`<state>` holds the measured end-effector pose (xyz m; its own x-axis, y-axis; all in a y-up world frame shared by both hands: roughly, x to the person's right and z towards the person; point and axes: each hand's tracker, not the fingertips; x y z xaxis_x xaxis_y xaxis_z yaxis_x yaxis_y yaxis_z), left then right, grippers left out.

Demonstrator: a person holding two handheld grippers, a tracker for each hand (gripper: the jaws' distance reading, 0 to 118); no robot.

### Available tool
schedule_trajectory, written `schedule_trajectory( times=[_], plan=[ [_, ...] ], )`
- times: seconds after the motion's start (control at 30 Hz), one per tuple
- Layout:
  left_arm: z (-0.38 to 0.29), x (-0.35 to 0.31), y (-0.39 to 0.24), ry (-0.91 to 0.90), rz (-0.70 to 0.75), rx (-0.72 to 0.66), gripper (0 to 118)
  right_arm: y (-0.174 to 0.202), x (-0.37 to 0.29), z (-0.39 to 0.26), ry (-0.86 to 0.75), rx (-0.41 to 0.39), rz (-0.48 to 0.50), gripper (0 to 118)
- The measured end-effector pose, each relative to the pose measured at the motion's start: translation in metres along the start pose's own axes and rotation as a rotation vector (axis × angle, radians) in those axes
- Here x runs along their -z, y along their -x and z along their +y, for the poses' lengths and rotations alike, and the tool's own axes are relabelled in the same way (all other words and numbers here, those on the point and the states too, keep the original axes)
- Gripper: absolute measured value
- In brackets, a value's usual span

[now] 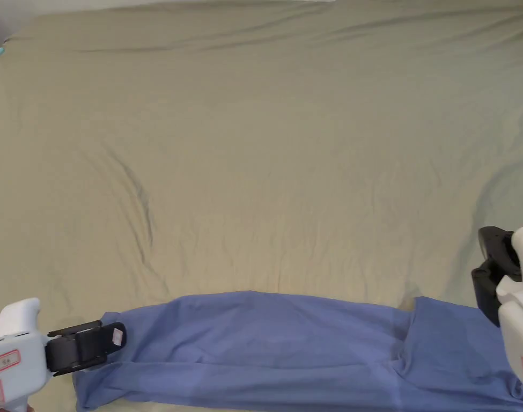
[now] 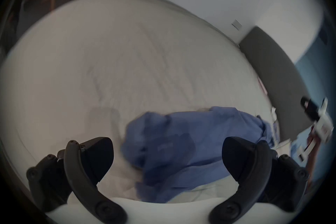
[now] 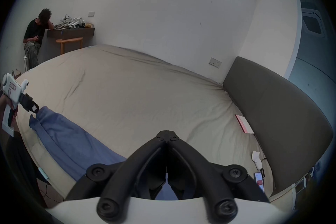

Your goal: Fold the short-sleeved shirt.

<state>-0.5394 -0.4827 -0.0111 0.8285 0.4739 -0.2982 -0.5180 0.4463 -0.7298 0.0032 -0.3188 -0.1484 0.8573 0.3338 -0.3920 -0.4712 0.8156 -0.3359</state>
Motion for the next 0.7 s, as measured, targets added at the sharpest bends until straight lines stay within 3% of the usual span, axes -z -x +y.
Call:
schedule_trajectory(
  times=[0.1, 0.2, 0.27, 0.43, 0.47, 0.5, 0.53, 0.6, 0.63, 0.7],
  plan=[
    [-0.005, 0.007, 0.042, -0.008, -0.077, -0.214, 116, -0.003, 0.0, -0.003, 0.028, 0.035, -0.001, 3],
    [-0.008, 0.006, 0.06, -0.062, -0.329, -0.358, 118, 0.003, 0.0, -0.005, 0.05, 0.048, 0.03, 3],
    [-0.009, 0.019, 0.059, 0.009, -0.446, -0.396, 118, 0.009, -0.002, -0.005, 0.061, 0.034, 0.047, 3],
    [-0.02, 0.063, 0.042, 0.088, -0.576, -0.397, 113, 0.018, -0.004, -0.001, 0.059, 0.036, 0.079, 3],
    [-0.018, 0.066, 0.031, 0.079, -0.559, -0.401, 97, 0.019, -0.005, 0.001, 0.054, 0.036, 0.084, 3],
    [-0.018, 0.069, 0.028, 0.084, -0.56, -0.414, 58, 0.019, -0.007, 0.002, 0.044, 0.038, 0.1, 3],
    [-0.018, 0.071, 0.023, 0.106, -0.489, -0.412, 11, 0.02, -0.008, 0.005, 0.04, 0.039, 0.111, 3],
    [-0.018, 0.074, 0.014, 0.115, -0.189, -0.25, 11, 0.022, -0.01, 0.009, 0.034, 0.035, 0.109, 3],
    [-0.018, 0.068, 0.018, 0.068, -0.416, -0.312, 11, 0.021, -0.012, 0.01, 0.029, 0.031, 0.108, 3],
    [-0.016, 0.058, 0.014, 0.066, -0.29, -0.318, 11, 0.019, -0.014, 0.012, 0.025, 0.035, 0.104, 3]
  ],
)
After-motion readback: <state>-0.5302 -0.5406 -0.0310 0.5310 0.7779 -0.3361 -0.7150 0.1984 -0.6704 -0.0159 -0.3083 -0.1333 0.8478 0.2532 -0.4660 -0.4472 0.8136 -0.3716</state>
